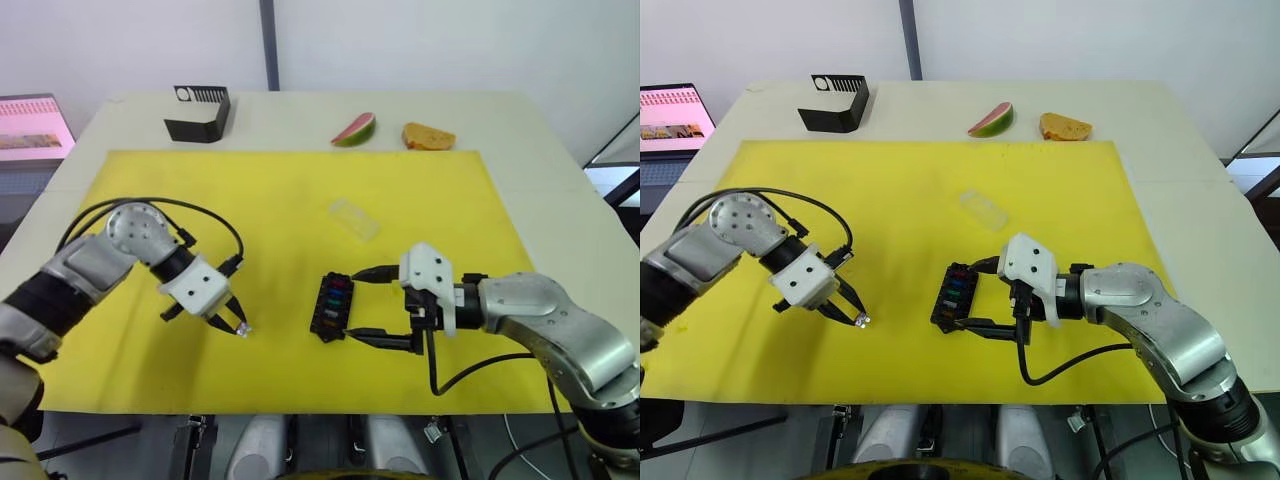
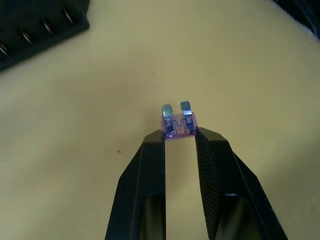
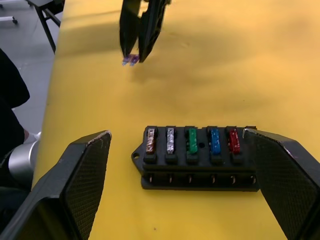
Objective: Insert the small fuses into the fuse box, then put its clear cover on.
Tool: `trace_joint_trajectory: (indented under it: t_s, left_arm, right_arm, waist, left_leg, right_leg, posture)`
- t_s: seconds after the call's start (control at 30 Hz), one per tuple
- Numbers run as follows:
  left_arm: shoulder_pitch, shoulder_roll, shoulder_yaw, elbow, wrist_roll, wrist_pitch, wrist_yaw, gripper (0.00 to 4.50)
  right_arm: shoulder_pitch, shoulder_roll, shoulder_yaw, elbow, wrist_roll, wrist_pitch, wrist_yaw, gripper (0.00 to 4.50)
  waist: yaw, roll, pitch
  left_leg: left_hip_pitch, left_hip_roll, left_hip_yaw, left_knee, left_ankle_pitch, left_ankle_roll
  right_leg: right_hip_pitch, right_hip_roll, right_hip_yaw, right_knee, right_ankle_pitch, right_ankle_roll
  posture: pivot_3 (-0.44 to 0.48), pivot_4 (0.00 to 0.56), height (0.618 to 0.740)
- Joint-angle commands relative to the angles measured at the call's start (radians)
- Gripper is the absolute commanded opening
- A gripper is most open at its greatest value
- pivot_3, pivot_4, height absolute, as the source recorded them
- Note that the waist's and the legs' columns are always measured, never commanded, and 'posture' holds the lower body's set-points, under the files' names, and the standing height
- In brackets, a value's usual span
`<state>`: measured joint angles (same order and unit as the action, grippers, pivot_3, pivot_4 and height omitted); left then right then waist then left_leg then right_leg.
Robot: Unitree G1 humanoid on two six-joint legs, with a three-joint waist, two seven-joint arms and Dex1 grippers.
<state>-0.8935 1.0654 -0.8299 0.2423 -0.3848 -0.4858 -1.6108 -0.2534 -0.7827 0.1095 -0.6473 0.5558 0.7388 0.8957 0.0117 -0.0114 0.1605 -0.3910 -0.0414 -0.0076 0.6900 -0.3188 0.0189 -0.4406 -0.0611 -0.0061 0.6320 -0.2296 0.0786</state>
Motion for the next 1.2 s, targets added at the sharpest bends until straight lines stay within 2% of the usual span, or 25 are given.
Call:
trace_joint_trajectory:
  t_s: [0.03, 0.1, 0.2, 0.33, 0.47, 0.6, 0.73, 0.83, 0.9, 1.0, 1.07, 1.13, 1.2]
  left_arm:
    - [-0.049, -0.011, -0.051, 0.059, -0.017, -0.039, -0.004, 0.33]
    - [-0.059, -0.027, -0.058, 0.092, -0.011, -0.032, -0.004, 0.33]
    - [-0.024, -0.039, -0.016, 0.125, 0.011, -0.022, -0.004, 1.81]
    - [0.063, -0.024, 0.115, 0.108, 0.009, 0.015, -0.002, 3.81]
    - [0.188, 0.048, 0.294, 0.024, -0.014, 0.167, 0.053, 3.81]
    - [0.407, 0.162, 0.482, -0.169, -0.132, 0.473, 0.190, 3.81]
    - [0.765, 0.249, 0.752, -0.414, -0.364, 0.819, 0.383, 3.81]
    - [1.004, 0.227, 0.972, -0.569, -0.546, 1.061, 0.506, 3.81]
    - [1.125, 0.181, 1.100, -0.649, -0.725, 1.235, 0.625, 3.81]
    - [1.199, 0.124, 1.211, -0.665, -1.010, 1.424, 0.819, 3.81]
    - [1.206, 0.099, 1.221, -0.619, -1.155, 1.493, 0.952, 3.81]
    - [1.192, 0.088, 1.203, -0.561, -1.243, 1.548, 1.056, 3.81]
    - [1.161, 0.078, 1.187, -0.515, -1.272, 1.585, 1.093, 3.81]
  right_arm:
    - [0.000, -0.010, -0.020, -0.042, 0.007, -0.003, -0.014, 4.50]
    - [-0.001, -0.008, -0.018, -0.042, 0.006, -0.002, -0.023, 4.50]
    - [-0.012, -0.001, -0.013, -0.031, 0.006, -0.002, -0.033, 4.50]
    - [-0.038, 0.008, 0.000, -0.007, 0.009, -0.007, -0.024, 4.50]
    - [-0.078, 0.017, 0.019, 0.028, 0.010, -0.019, 0.008, 4.50]
    - [-0.125, 0.036, 0.050, 0.083, 0.000, -0.046, 0.050, 4.50]
    - [-0.175, 0.067, 0.093, 0.153, -0.014, -0.087, 0.099, 4.50]
    - [-0.203, 0.094, 0.118, 0.197, -0.027, -0.112, 0.124, 4.50]
    - [-0.224, 0.114, 0.134, 0.229, -0.037, -0.130, 0.139, 4.50]
    - [-0.246, 0.140, 0.148, 0.259, -0.049, -0.143, 0.148, 4.50]
    - [-0.251, 0.150, 0.152, 0.266, -0.052, -0.146, 0.150, 4.50]
    - [-0.250, 0.155, 0.152, 0.268, -0.057, -0.149, 0.148, 4.50]
    - [-0.241, 0.158, 0.147, 0.264, -0.060, -0.148, 0.139, 4.50]
  waist:
    - [-0.001, 0.000, 0.000]
    - [-0.001, 0.000, 0.000]
    - [-0.001, 0.000, 0.000]
    - [-0.003, 0.000, 0.000]
    - [-0.004, 0.000, 0.000]
    - [-0.012, 0.000, 0.001]
    - [-0.022, 0.001, 0.001]
    - [-0.023, 0.001, 0.002]
    - [-0.021, 0.001, 0.002]
    - [-0.018, 0.002, 0.002]
    - [-0.017, 0.002, 0.002]
    - [-0.018, 0.002, 0.002]
    - [-0.019, 0.002, 0.002]
  left_leg:
    - [0.000, 0.000, 0.000, 0.001, 0.000, 0.000]
    - [0.000, 0.001, 0.000, 0.002, 0.000, 0.001]
    - [-0.001, 0.001, 0.000, 0.004, -0.001, 0.002]
    - [-0.001, 0.002, 0.001, 0.006, -0.002, 0.003]
    - [-0.001, 0.002, 0.001, 0.007, -0.002, 0.004]
    - [-0.001, 0.002, 0.001, 0.007, -0.003, 0.005]
    - [-0.001, 0.002, 0.000, 0.007, -0.004, 0.006]
    - [0.000, 0.002, 0.000, 0.007, -0.004, 0.006]
    - [0.000, 0.002, 0.000, 0.007, -0.004, 0.006]
    - [0.001, 0.002, 0.000, 0.007, -0.004, 0.005]
    - [0.001, 0.002, 0.000, 0.007, -0.004, 0.005]
    - [0.001, 0.002, 0.000, 0.007, -0.004, 0.005]
    - [0.001, 0.001, 0.000, 0.007, -0.004, 0.004]
  right_leg:
    - [0.000, 0.001, 0.000, 0.000, 0.000, 0.000]
    - [0.001, 0.002, 0.000, 0.000, 0.000, 0.000]
    - [0.001, 0.004, 0.000, 0.001, -0.001, 0.001]
    - [0.001, 0.003, 0.000, 0.001, -0.001, 0.002]
    - [0.001, 0.003, 0.000, 0.001, -0.001, 0.002]
    - [0.001, 0.002, 0.000, 0.002, -0.002, 0.002]
    - [0.002, 0.000, 0.000, 0.002, -0.002, 0.003]
    - [0.002, -0.001, 0.000, 0.002, -0.002, 0.004]
    - [0.003, -0.001, 0.000, 0.002, -0.002, 0.003]
    - [0.003, -0.002, 0.001, 0.002, -0.002, 0.003]
    - [0.004, -0.001, 0.001, 0.002, -0.002, 0.003]
    - [0.003, -0.002, 0.001, 0.002, -0.002, 0.003]
    - [0.003, -0.002, 0.001, 0.002, -0.002, 0.003]
  posture:
    - [0.000, 0.150, 0.740]
    - [0.000, 0.150, 0.740]
    - [0.000, 0.150, 0.740]
    - [0.000, 0.150, 0.740]
    - [0.000, 0.150, 0.740]
    - [0.000, 0.150, 0.740]
    - [0.000, 0.150, 0.740]
    - [0.000, 0.150, 0.740]
    - [0.000, 0.150, 0.740]
    - [0.000, 0.150, 0.740]
    - [0.000, 0.150, 0.740]
    - [0.000, 0.150, 0.740]
    - [0.000, 0.150, 0.740]
